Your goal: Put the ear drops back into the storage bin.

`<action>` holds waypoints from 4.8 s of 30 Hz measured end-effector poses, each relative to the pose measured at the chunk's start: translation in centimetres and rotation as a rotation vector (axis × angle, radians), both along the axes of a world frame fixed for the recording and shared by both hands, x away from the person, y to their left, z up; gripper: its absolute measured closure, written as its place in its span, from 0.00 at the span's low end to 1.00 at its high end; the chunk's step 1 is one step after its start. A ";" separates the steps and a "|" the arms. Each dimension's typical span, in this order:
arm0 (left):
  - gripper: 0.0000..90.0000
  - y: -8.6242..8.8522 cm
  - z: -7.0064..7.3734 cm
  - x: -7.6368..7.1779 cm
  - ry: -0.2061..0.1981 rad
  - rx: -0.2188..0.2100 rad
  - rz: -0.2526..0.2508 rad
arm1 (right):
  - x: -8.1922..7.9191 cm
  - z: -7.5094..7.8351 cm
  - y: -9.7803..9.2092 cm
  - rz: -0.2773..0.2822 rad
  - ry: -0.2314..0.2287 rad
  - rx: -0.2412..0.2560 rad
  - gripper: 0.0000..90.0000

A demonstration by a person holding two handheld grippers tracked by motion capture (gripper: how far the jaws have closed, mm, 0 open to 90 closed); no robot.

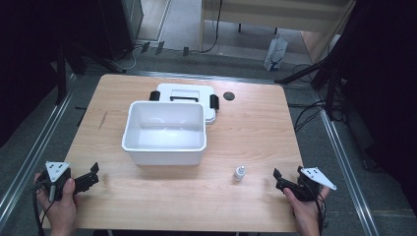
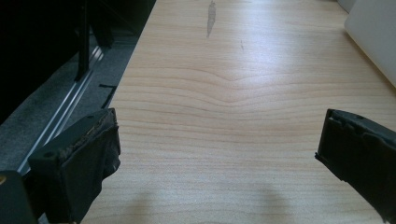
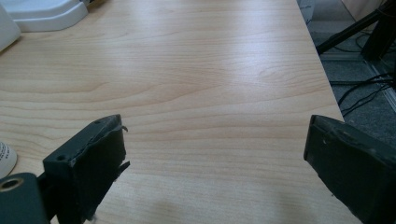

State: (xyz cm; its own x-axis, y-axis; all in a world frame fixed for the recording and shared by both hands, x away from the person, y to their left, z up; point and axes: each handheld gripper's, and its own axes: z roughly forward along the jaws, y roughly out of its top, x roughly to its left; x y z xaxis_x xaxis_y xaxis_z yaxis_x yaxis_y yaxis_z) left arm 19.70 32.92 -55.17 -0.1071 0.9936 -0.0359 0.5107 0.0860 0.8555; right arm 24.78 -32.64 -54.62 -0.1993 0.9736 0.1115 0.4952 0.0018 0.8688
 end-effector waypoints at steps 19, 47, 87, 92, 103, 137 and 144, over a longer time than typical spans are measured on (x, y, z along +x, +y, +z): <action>0.00 -0.3 0.0 0.2 0.000 0.031 -0.002 | 0.5 0.7 0.2 0.069 0.062 -0.080 0.22; 0.01 -0.2 0.0 0.4 0.007 0.022 0.010 | 5.5 6.1 7.1 0.521 0.538 -0.594 0.18; 0.01 0.0 0.0 0.6 0.022 0.013 0.006 | 5.9 9.6 15.4 0.793 0.699 -0.678 0.61; 0.01 0.0 0.0 0.6 0.024 0.014 0.005 | 6.1 9.8 15.8 0.795 0.716 -0.670 0.66; 0.01 0.0 0.0 0.6 0.023 0.013 0.004 | 6.8 9.2 16.5 0.790 0.744 -0.659 0.72; 0.01 0.0 0.0 0.7 0.018 0.003 0.004 | 9.8 13.3 18.2 0.833 0.647 -0.718 0.80; 0.01 0.0 0.0 0.7 0.017 0.002 0.004 | 11.4 14.3 19.1 0.811 0.673 -0.678 0.80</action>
State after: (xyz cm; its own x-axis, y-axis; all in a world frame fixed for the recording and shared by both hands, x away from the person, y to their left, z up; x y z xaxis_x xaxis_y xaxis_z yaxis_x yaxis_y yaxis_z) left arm 20.38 32.95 -55.18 -0.1112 0.9933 -0.0325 0.5249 0.0865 0.8468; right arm 36.17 -13.52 -40.36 -0.8652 0.4987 -0.0512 0.4871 0.8604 0.1494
